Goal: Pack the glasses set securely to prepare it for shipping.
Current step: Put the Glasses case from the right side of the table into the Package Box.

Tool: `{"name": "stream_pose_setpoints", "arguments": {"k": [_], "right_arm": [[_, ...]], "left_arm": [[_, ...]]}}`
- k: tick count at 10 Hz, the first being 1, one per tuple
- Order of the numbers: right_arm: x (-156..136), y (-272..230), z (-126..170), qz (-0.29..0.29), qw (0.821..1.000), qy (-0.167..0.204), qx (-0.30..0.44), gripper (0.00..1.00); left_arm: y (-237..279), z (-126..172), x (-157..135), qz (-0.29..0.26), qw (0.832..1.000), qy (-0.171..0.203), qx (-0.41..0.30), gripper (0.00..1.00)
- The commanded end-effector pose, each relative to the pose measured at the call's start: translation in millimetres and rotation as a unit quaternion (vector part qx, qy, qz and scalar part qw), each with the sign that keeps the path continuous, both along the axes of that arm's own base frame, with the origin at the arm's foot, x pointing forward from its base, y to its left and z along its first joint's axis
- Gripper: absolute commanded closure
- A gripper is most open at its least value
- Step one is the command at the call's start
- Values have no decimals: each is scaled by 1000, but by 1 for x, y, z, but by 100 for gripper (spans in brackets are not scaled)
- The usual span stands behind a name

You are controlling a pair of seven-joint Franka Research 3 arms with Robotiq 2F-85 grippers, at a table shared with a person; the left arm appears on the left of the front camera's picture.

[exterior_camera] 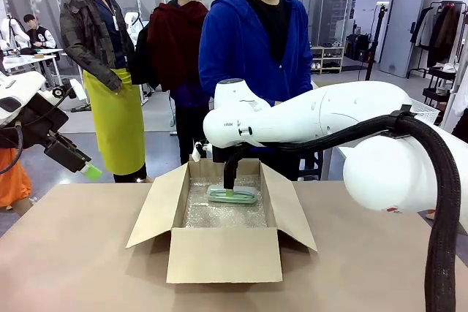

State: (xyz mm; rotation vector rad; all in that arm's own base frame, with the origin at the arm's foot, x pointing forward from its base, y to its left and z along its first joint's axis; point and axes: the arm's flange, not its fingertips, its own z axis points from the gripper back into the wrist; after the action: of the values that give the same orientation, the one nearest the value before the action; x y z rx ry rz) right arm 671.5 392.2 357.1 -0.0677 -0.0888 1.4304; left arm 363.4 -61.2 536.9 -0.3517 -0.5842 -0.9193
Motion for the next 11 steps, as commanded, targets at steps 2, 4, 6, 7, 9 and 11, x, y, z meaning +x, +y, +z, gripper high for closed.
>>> {"name": "stream_pose_setpoints", "arguments": {"k": [2, 4, 6, 7, 9, 11], "right_arm": [[0, 2, 1, 1, 1000, -3, 3, 0], [0, 2, 1, 1, 1000, -3, 3, 0], [-17, -2, 28, 7, 1000, 4, 24, 0], [-35, -12, 54, 4, 1000, 10, 23, 0], [-53, -43, 76, -35, 999, 0, 36, 0], [-77, -78, 85, -82, 995, -15, 63, 0]], "left_arm": [[2, 1, 0, -10, 1000, 1, -10, 0], [2, 1, 0, -10, 1000, 1, -10, 0], [2, 1, 0, -10, 1000, 1, -10, 0], [2, 1, 0, -10, 1000, 1, -10, 0], [2, 1, 0, -10, 1000, 1, -10, 0], [2, 1, 0, -10, 1000, 1, -10, 0]]}}
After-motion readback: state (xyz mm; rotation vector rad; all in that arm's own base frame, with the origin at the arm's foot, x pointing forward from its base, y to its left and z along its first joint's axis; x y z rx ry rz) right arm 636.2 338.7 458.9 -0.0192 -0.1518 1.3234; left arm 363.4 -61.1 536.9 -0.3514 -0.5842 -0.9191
